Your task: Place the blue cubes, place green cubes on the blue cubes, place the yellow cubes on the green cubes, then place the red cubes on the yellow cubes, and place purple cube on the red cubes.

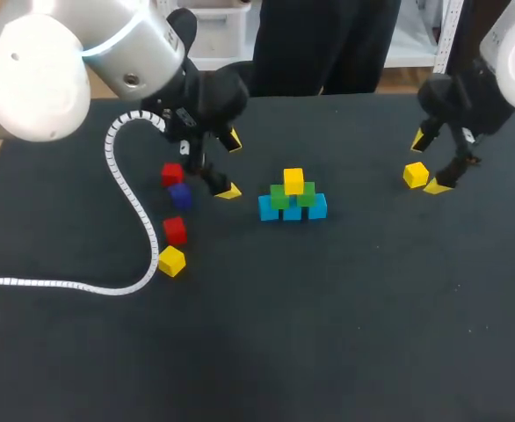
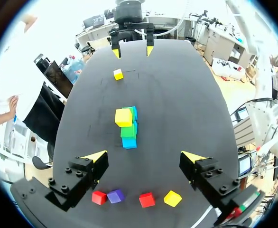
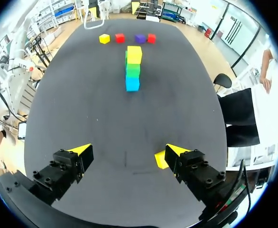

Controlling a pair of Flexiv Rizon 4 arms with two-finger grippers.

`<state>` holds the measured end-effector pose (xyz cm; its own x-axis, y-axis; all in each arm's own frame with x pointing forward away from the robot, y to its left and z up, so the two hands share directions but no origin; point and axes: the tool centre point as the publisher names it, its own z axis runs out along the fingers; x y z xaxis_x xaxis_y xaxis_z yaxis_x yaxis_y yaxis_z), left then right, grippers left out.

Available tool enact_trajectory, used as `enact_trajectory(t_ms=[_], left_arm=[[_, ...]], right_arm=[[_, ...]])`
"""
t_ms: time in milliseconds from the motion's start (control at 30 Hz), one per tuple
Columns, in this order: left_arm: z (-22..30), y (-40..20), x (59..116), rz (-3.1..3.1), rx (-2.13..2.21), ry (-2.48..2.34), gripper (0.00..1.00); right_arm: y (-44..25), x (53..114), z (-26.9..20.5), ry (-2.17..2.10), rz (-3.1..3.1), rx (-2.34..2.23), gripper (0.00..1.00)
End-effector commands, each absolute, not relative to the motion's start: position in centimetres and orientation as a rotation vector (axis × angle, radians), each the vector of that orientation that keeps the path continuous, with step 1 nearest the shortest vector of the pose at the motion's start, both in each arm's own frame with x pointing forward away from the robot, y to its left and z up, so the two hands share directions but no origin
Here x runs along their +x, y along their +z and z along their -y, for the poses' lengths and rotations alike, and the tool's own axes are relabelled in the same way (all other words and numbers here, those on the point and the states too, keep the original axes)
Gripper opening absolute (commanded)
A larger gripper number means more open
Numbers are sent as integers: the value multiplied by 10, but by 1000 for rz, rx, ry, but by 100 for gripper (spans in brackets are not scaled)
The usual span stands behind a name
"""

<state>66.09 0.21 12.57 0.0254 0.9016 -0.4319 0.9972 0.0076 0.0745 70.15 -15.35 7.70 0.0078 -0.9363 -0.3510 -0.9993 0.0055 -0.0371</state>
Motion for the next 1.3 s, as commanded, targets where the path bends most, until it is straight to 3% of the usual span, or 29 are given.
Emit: enact_trajectory(t_ms=[33, 1300], left_arm=[[-3, 126, 661, -1931, 1953, -371, 100], [-3, 126, 661, -1931, 1953, -371, 100]], right_arm=[[72, 698, 164, 305, -1986, -2010, 100], [65, 718, 175, 236, -1893, -2152, 100]])
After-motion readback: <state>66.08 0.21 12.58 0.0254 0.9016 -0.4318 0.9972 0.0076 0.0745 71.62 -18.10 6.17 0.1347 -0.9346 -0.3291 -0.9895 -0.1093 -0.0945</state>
